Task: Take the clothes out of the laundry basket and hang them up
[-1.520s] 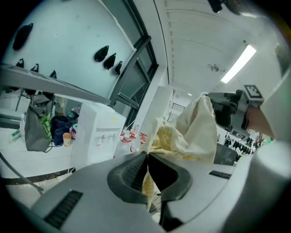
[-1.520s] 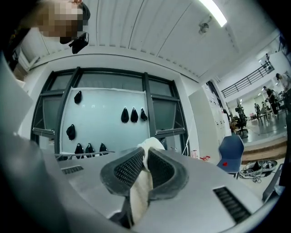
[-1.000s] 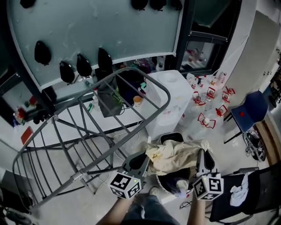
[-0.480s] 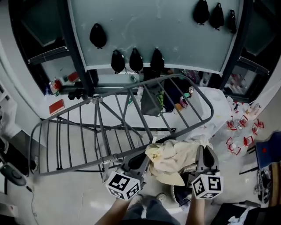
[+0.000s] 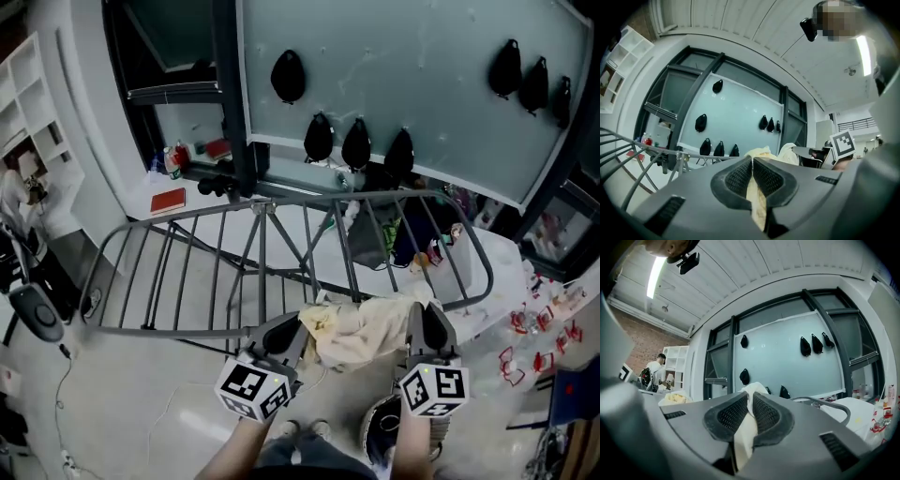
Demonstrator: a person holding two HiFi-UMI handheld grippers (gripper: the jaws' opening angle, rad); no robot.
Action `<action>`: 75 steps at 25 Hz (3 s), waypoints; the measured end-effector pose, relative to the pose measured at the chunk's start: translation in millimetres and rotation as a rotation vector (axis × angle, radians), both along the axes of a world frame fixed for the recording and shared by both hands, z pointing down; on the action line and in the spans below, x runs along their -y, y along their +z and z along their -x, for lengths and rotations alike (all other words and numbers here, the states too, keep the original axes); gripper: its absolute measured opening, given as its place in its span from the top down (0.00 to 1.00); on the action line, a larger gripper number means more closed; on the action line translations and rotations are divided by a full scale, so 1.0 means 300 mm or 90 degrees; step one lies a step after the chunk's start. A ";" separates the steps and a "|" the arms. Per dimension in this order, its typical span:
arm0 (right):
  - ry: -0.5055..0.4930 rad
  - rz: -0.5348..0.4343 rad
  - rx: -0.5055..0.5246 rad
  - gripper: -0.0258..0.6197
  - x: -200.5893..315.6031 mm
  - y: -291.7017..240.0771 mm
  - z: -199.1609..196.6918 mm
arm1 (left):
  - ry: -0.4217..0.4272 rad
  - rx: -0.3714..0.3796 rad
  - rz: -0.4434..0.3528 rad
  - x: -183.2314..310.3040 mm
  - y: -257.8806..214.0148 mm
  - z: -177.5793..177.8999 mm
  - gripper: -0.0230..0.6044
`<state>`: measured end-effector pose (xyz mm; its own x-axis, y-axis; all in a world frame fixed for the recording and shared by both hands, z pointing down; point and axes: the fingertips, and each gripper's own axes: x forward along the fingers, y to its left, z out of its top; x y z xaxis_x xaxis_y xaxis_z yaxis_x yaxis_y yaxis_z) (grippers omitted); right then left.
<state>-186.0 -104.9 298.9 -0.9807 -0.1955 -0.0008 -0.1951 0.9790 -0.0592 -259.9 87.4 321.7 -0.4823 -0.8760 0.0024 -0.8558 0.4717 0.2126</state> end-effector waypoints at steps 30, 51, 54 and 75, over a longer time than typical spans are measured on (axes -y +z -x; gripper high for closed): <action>-0.099 0.008 -0.093 0.91 0.190 0.115 0.670 | -0.113 -0.050 0.005 0.200 0.120 0.623 0.92; -0.043 -0.035 -0.175 0.88 0.287 0.223 1.043 | -0.099 -0.074 0.102 0.335 0.255 1.046 0.92; -0.036 -0.033 -0.187 0.87 0.301 0.240 1.044 | -0.096 -0.086 0.120 0.342 0.285 1.045 0.92; 0.001 0.005 -0.114 0.55 0.313 0.058 0.821 | -0.120 -0.069 0.110 0.256 0.147 0.842 0.54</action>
